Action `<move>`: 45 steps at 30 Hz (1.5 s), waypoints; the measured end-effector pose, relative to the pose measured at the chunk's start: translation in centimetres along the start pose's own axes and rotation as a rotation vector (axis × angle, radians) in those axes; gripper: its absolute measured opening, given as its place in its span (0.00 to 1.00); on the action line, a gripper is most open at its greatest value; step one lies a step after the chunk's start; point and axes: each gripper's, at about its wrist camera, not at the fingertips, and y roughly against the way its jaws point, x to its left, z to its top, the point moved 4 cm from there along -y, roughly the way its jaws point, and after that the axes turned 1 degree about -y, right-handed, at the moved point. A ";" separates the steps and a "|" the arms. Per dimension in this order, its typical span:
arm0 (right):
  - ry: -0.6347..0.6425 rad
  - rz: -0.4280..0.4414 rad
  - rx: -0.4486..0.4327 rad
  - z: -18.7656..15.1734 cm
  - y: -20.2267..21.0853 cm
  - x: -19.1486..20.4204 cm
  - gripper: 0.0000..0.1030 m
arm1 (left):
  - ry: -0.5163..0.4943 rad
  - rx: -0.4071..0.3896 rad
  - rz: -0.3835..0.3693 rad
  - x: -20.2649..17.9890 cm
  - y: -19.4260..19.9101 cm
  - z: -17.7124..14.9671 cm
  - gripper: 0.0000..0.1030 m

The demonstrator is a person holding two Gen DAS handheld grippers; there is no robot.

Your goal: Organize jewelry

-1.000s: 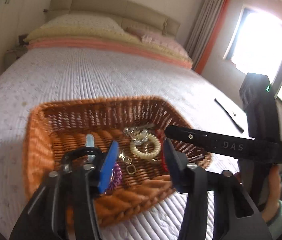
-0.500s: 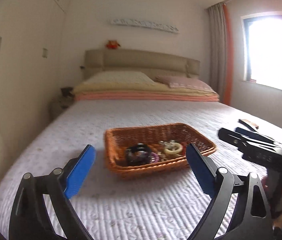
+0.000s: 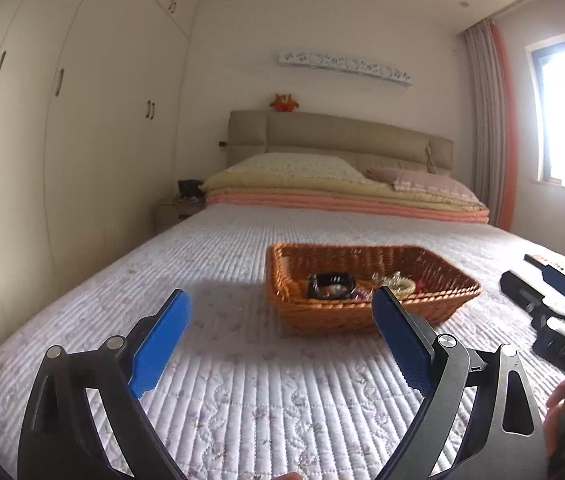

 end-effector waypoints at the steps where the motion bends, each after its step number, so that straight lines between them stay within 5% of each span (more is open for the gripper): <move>1: -0.017 0.004 0.008 -0.1 -0.1 -0.3 0.89 | 0.006 0.012 -0.004 0.2 -0.2 -0.1 0.87; 8: -0.033 0.005 0.060 -0.8 -0.8 -0.9 0.89 | 0.030 0.062 0.002 0.9 -1.0 -1.0 0.87; 22: -0.014 -0.011 0.090 -1.0 -1.2 -0.5 0.92 | -0.030 0.008 0.039 -0.4 0.3 -0.5 0.92; 45: 0.003 0.002 0.107 -1.0 -1.3 -0.1 0.92 | -0.054 0.041 0.024 -1.0 -0.2 -0.8 0.93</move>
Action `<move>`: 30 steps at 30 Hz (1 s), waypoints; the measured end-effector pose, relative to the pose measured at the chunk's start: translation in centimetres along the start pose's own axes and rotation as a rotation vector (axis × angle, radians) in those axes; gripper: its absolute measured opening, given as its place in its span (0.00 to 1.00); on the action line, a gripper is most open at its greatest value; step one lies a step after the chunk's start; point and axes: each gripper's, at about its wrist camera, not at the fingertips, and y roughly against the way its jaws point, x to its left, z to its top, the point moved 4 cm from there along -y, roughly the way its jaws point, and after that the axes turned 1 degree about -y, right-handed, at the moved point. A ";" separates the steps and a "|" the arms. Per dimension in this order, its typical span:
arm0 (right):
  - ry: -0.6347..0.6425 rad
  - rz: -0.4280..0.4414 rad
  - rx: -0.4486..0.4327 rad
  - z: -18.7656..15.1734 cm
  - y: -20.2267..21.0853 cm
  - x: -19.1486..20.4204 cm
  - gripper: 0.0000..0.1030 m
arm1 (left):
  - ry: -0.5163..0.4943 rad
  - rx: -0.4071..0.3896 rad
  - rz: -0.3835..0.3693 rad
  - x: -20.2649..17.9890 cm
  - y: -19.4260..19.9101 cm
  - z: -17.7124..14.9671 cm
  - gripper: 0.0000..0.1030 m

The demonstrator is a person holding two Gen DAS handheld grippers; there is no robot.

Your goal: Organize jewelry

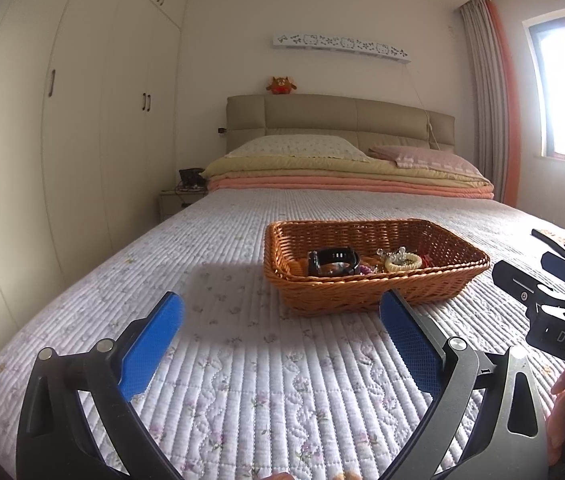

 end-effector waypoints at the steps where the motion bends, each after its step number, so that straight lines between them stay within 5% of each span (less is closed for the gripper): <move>1: -0.001 0.001 0.001 0.0 0.0 0.0 0.92 | 0.001 0.000 0.000 0.0 0.0 0.0 0.93; 30: -0.011 0.005 0.013 -0.2 -0.3 0.0 0.92 | 0.017 0.003 0.003 0.1 0.3 -0.1 0.93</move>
